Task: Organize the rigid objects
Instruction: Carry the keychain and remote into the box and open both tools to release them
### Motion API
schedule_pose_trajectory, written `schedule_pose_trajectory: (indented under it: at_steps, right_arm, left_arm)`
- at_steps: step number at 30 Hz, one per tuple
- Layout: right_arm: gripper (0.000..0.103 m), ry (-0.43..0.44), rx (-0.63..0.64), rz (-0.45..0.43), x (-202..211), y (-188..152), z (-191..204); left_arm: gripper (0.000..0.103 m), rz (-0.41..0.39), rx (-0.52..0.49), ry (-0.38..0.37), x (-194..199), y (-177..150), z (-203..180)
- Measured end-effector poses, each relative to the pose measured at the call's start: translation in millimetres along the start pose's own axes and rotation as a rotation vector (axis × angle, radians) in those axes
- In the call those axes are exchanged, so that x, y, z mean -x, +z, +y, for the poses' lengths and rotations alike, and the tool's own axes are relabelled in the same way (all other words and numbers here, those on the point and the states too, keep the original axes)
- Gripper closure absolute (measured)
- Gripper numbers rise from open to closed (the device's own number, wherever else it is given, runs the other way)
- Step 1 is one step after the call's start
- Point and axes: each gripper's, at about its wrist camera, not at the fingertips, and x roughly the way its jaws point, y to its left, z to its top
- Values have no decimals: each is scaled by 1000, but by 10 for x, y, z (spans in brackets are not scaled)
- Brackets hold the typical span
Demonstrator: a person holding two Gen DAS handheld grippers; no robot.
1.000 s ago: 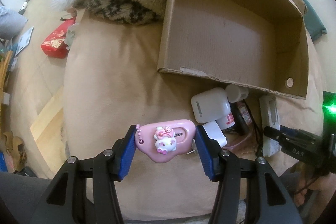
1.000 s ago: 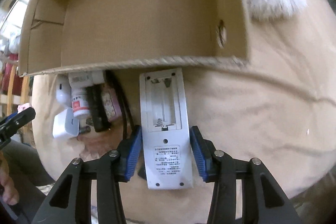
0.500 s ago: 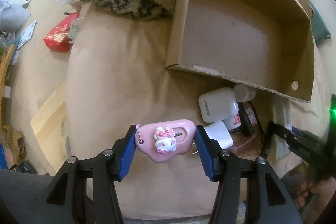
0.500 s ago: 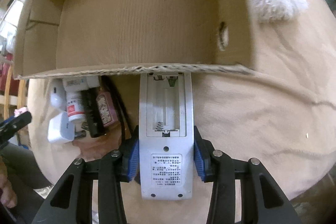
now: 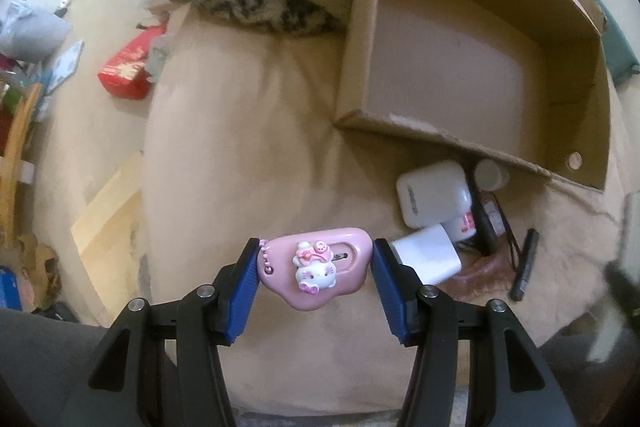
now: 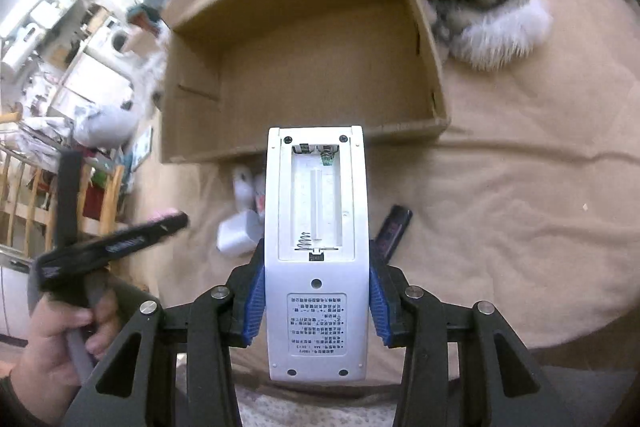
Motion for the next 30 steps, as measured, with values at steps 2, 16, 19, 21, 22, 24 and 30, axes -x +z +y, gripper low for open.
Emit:
schedule_pose_trajectory:
  at_steps: [2, 16, 19, 21, 22, 24, 30]
  right_arm:
    - [57, -8, 15, -48, 132, 109, 38]
    - [57, -14, 80, -164, 390, 882, -2]
    - [57, -24, 85, -164, 317, 1073, 35]
    - [57, -36, 90, -161, 229, 1190, 52]
    - [57, -38, 87, -158, 185, 1248, 49]
    - [57, -43, 81, -143, 78, 1348, 37]
    - [57, -61, 56, -91, -260, 1459, -81]
  left_arm:
    - [52, -28, 8, 1, 88, 31, -4]
    - [52, -254, -35, 1, 779, 632, -240]
    - [52, -275, -32, -5, 785, 752, -325]
    - [52, -289, -40, -9, 778, 858, -395]
    - [52, -295, -46, -9, 768, 909, -435]
    - [52, -309, -56, -2, 728, 999, -517]
    - [52, -319, -116, -5, 492, 1124, -751]
